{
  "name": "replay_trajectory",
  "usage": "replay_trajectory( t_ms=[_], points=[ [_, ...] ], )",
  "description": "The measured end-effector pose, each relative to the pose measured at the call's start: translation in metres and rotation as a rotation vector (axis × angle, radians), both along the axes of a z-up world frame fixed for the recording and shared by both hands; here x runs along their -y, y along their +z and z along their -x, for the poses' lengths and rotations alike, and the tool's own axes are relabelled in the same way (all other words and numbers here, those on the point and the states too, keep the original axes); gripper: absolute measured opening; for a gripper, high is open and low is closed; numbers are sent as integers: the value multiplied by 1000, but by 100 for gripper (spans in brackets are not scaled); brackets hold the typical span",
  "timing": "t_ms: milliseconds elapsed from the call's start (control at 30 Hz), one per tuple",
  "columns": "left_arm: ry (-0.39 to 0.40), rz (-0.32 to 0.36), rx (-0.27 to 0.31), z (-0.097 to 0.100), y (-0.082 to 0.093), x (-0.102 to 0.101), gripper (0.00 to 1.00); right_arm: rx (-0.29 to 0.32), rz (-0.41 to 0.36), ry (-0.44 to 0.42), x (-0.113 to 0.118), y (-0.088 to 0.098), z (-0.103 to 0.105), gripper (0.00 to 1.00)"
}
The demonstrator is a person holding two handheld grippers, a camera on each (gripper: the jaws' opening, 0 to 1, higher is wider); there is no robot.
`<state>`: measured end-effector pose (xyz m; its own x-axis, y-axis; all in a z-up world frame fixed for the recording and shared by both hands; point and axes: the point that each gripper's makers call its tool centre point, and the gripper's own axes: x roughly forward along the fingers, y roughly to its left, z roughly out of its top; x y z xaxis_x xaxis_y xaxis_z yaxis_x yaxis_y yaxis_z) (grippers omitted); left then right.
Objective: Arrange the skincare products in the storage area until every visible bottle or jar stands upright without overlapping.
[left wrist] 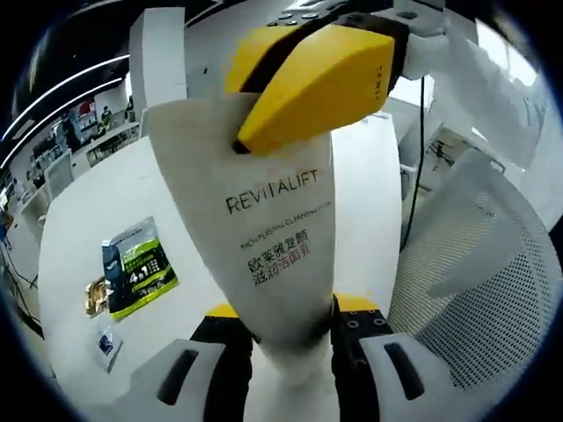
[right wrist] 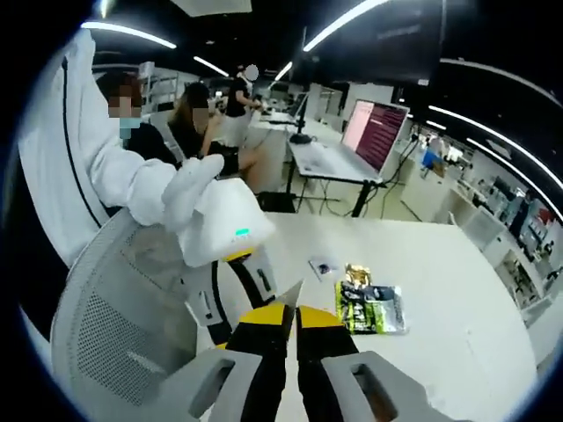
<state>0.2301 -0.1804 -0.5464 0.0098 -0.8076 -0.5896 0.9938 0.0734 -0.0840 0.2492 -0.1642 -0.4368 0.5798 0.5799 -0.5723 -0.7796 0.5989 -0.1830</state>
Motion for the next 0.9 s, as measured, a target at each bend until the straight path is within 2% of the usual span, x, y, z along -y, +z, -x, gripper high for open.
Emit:
replay_trajectory(
  t_ms=[33,100,233,333,400,433,567,700,767,833,900],
  points=[
    [4,10,-17,1,2,0,31,0,-12,8,1,5,0,0],
    [1,10,-11,-1,4,-1,30,-4,-10,15,9,7,-4,0],
    [-22,-38,3,2,-4,-5,29,-51,-40,77,-12,7,7,0],
    [-111,-180,134,8,-22,-18,23,-51,-15,59,-13,5,6,0],
    [-157,-235,170,7,-36,-24,21,-58,-40,18,-7,10,2,0],
    [-141,-246,129,9,-40,-24,21,-57,-42,-6,-1,10,-1,0],
    [-144,-218,123,8,-36,-21,20,-87,-13,-36,18,3,5,0],
    [-103,-146,122,2,-21,-13,19,-129,-24,-53,33,-8,18,0],
    [-107,-115,142,2,-14,-10,19,-161,-35,-55,40,-14,27,0],
    [-114,-94,152,3,-10,-7,19,-184,-30,-54,45,-19,33,5],
    [-152,-61,181,7,-5,-2,19,-199,-12,-48,49,-23,36,6]
  ],
)
